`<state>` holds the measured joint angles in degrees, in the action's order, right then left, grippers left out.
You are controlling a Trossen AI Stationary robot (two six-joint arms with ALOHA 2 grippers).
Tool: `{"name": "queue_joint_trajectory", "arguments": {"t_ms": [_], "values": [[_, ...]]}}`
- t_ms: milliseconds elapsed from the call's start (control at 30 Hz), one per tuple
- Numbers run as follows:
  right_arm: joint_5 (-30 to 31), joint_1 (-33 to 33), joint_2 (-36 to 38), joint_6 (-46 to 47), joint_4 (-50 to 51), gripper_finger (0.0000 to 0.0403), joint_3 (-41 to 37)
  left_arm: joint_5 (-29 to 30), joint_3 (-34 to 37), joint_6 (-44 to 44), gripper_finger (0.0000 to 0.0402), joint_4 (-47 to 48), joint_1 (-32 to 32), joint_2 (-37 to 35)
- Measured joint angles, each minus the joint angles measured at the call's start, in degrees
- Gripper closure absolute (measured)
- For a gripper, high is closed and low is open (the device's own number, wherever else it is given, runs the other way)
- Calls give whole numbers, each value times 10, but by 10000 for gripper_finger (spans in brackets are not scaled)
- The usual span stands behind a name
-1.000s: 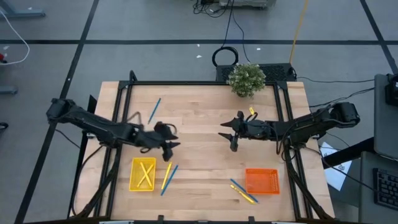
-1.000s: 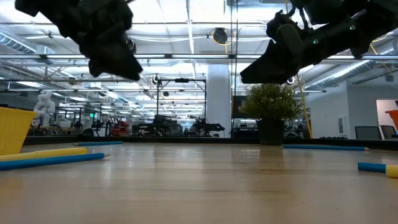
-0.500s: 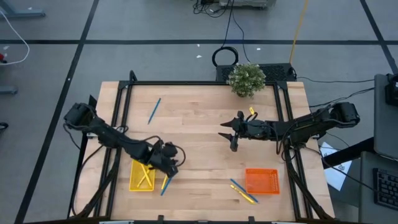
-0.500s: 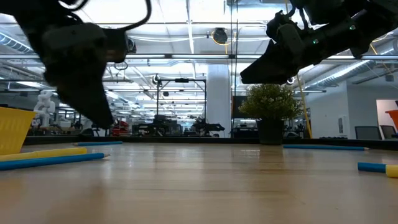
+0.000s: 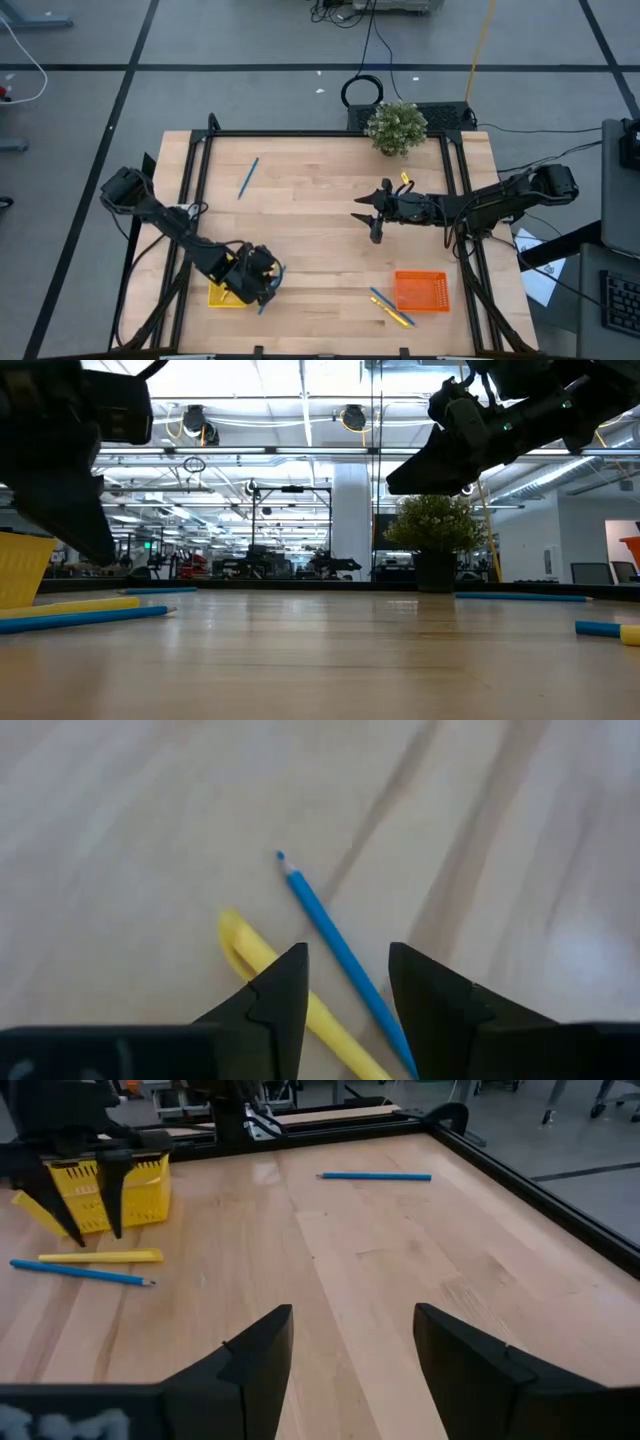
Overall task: Sort pens & pencils
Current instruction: Put the left yellow pen into the yellow basket
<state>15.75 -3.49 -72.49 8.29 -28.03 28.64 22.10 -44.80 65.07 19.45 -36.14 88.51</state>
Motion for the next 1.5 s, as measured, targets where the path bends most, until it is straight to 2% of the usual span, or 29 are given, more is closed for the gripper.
{"name": "queue_joint_trajectory", "arguments": {"t_ms": [100,400,533,767,933,1133,1500], "values": [[0,0,0,0,0,204,0,1,0,0,257,6,16,0],[0,0,0,-2,0,204,0,-47,0,-15,257,9,56,0],[0,0,0,-4,0,204,0,-49,-12,-15,257,51,61,0],[0,0,0,-4,-3,204,0,-14,-130,-50,257,181,51,48],[0,0,0,-4,-5,204,0,-30,-197,-42,257,284,44,127],[0,0,0,-4,-5,204,0,-53,-210,-9,257,303,41,171],[0,0,0,-4,-5,204,0,-55,-210,-2,257,298,42,173]]}}
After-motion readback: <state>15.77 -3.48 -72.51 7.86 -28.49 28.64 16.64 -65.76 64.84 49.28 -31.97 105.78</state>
